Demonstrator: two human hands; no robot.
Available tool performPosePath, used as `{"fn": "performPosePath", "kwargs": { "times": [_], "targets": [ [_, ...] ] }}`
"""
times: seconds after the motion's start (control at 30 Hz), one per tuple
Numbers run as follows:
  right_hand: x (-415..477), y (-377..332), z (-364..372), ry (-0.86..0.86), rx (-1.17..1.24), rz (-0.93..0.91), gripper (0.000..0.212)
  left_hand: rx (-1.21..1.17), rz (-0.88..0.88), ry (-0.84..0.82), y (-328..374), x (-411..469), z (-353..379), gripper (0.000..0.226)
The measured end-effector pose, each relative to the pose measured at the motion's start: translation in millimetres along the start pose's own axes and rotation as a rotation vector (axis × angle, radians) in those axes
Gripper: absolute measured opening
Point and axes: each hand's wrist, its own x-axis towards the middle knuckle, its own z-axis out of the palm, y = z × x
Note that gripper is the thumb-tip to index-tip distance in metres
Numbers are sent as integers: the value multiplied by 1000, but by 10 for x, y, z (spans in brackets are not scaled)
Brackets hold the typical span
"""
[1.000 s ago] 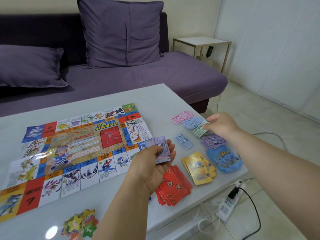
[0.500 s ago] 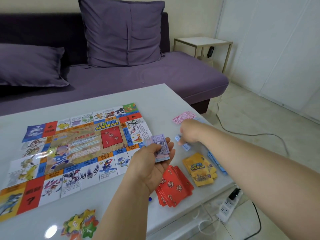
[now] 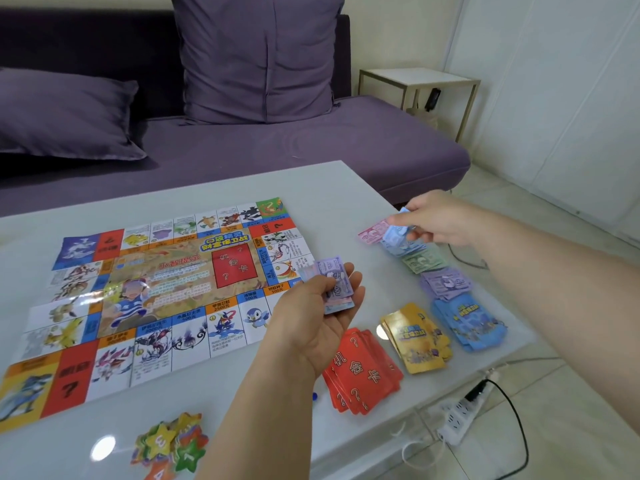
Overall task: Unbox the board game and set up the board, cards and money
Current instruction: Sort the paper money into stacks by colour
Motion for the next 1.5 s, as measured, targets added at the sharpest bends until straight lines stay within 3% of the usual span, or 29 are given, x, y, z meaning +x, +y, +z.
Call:
{"fn": "performPosePath", "kwargs": {
  "times": [0.33, 0.5, 0.67, 0.77, 0.87, 0.97, 1.03, 1.1, 1.27, 1.37, 1.43, 1.5],
  "targets": [
    [143, 306, 38, 197, -145, 63, 56, 41, 6, -17, -45, 32, 14, 21],
    [-84, 201, -25, 326, -141, -73, 41, 188, 20, -95, -89, 41, 14, 17],
    [-805, -69, 109, -87, 13, -56, 35, 307, 22, -156, -234, -26, 58, 13],
    [-1059, -7, 165, -145, -27, -95, 20, 363, 17, -180, -309, -89, 73, 17],
    [-1072, 159, 97, -68, 208, -83, 8, 315, -57, -190, -342, -173, 113, 11],
    [-1006, 369, -71, 204, 477, -31, 9, 230, -103, -186, -335, -198, 129, 18],
    [-940, 550, -170, 409, 449, 4, 15, 215, -84, -173, -337, -182, 123, 20],
    [-879, 689, -184, 500, 335, 35, 21, 220, -56, -155, -347, -149, 112, 19],
    [-731, 835, -39, 484, 188, 79, 27, 246, -5, -105, -390, -71, 87, 18],
    [-739, 861, -16, 536, -152, 142, 36, 264, 12, -85, -404, -35, 80, 18],
    [-817, 739, -39, 576, -106, 42, 35, 280, 25, -81, -413, -11, 78, 18],
    [-936, 513, -14, 431, 119, -46, 31, 302, 35, -86, -427, 9, 81, 19]
  ]
}}
